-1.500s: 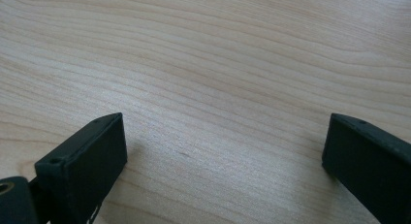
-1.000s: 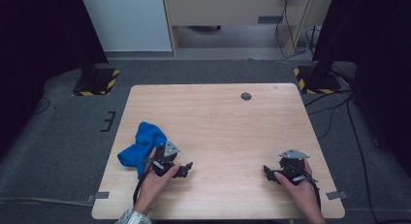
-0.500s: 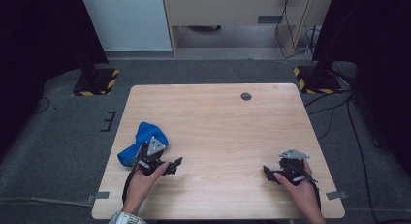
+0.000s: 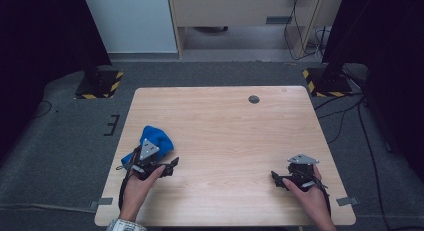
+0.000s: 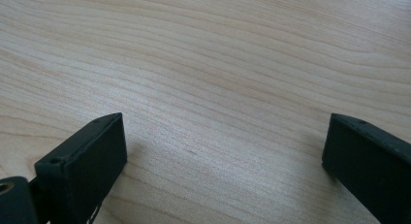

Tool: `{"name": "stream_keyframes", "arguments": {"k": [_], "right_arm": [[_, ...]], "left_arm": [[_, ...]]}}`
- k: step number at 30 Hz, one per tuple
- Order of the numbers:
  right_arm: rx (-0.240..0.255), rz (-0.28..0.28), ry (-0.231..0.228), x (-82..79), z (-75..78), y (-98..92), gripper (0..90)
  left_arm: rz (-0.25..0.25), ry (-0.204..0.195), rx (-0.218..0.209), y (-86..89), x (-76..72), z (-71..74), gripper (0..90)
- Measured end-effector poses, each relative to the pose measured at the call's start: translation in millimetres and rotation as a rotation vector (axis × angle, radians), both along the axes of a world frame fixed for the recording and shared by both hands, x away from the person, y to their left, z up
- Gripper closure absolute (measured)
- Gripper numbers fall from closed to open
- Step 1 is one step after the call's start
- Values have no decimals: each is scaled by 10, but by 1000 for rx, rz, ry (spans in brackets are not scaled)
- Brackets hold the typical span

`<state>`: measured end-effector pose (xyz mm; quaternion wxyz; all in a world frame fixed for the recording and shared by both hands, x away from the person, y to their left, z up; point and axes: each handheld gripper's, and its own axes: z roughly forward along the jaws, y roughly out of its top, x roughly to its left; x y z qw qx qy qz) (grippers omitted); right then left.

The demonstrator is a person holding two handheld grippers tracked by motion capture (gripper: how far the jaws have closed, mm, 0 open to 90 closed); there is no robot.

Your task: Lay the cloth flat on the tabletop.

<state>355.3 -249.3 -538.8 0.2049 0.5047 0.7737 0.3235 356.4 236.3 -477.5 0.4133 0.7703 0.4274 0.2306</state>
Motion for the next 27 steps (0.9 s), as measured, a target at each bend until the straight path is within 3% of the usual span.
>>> {"name": "stream_keyframes", "arguments": {"k": [10, 27], "right_arm": [[0, 0, 0, 0, 0, 0, 23], [0, 0, 0, 0, 0, 0, 23]], "left_arm": [[28, -15, -28, 170, 6, 20, 58], [129, -27, -51, 544, 8, 23, 58]]}}
